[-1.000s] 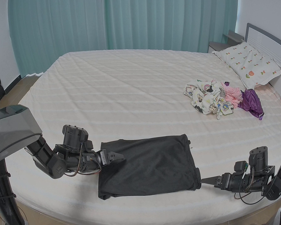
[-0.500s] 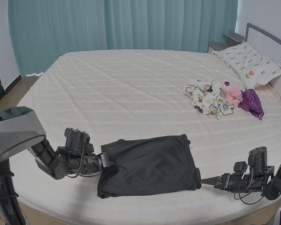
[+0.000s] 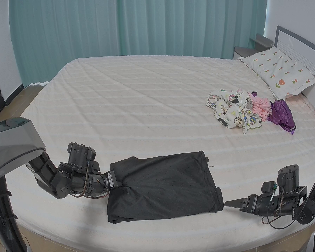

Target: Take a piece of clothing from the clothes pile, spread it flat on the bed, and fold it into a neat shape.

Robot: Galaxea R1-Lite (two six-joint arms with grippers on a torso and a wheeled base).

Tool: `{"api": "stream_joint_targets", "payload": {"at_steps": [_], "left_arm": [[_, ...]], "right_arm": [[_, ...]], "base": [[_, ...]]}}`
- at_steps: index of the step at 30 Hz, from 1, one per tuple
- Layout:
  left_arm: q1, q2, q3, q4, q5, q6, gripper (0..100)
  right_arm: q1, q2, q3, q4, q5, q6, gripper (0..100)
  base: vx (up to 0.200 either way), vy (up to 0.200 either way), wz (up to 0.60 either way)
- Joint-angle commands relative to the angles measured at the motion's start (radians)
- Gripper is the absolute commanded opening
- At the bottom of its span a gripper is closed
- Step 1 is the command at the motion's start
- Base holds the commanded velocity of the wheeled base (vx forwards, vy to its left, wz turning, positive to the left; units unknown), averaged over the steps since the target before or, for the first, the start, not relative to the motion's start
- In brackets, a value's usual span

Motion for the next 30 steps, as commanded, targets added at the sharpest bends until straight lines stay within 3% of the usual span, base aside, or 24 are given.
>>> {"api": "stream_joint_targets", "payload": {"at_steps": [1,30], "left_arm": [[0.011,-0.040,0.014,0.008,0.000,-0.001,0],[0.136,-0.119,0.106,0.003,-0.008,0.001,0]], "right_arm": [[0.003,0.001,0.002,0.000,-0.001,0.000,100],[0.006,-0.001,0.003,0.000,-0.001,0.000,100]], "base": [[0.000,0.000,0.00],[0.000,0.200,0.00]]}}
